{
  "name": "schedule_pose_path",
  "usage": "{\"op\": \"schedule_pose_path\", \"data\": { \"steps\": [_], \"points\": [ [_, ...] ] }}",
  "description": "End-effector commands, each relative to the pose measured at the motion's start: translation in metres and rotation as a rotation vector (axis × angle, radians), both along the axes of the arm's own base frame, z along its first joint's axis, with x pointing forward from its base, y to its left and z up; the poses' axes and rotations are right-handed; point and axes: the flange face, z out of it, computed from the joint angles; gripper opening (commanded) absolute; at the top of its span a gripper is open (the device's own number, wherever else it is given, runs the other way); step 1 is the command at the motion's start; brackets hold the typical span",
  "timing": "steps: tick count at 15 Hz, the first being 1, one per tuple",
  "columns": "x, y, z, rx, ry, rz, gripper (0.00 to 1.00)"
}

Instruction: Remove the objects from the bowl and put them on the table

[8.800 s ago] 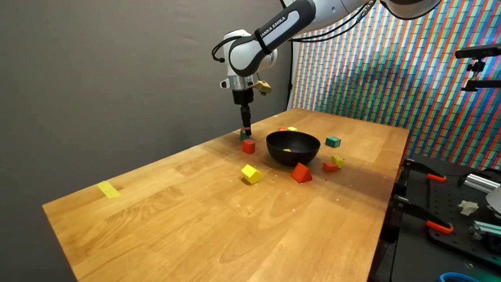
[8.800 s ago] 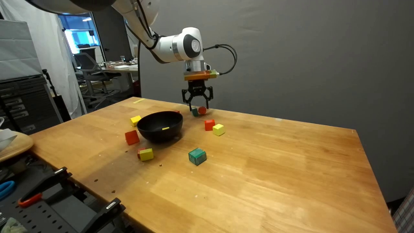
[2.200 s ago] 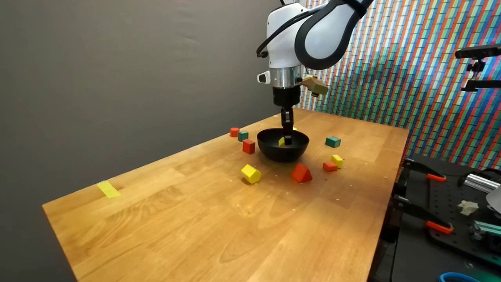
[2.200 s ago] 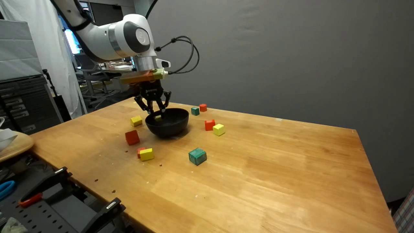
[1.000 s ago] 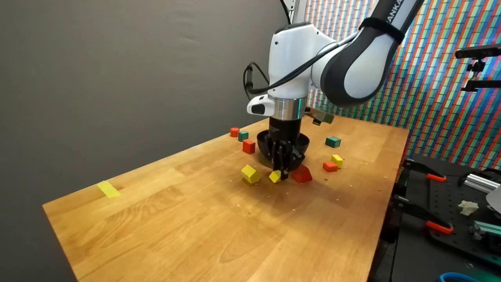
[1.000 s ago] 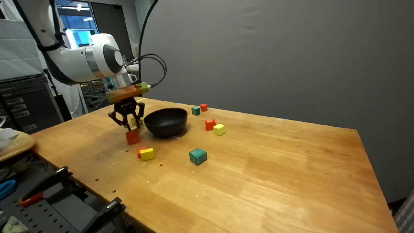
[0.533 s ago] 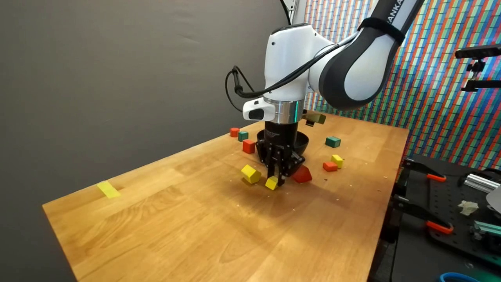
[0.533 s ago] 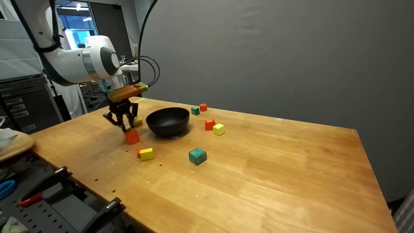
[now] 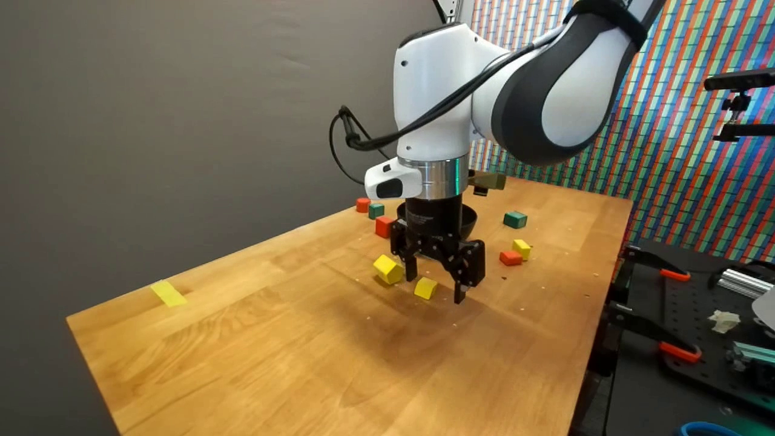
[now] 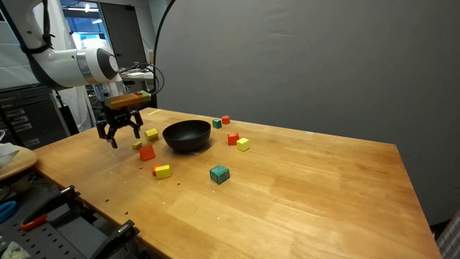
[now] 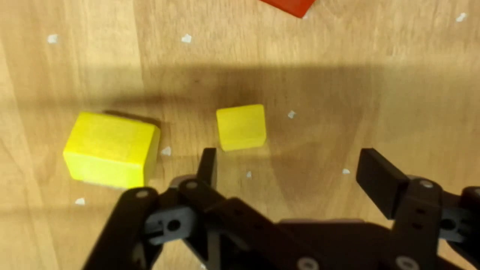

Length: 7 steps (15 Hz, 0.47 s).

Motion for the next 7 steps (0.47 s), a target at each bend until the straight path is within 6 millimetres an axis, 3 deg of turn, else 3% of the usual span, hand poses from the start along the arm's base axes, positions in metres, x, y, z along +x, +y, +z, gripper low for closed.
{"op": "schedule_pose_path", "data": {
  "steps": [1,4,5,6,7],
  "points": [
    [-0.017,0.022,0.062,-0.012,-0.021,-0.041,1.00],
    [-0.021,0.021,0.110,0.092,-0.052,-0.149,1.00],
    [-0.020,0.011,0.125,0.133,-0.065,-0.209,1.00],
    [-0.012,0.031,0.094,0.090,-0.034,-0.143,1.00],
    [-0.012,0.027,0.108,0.111,-0.045,-0.177,1.00]
  ]
}}
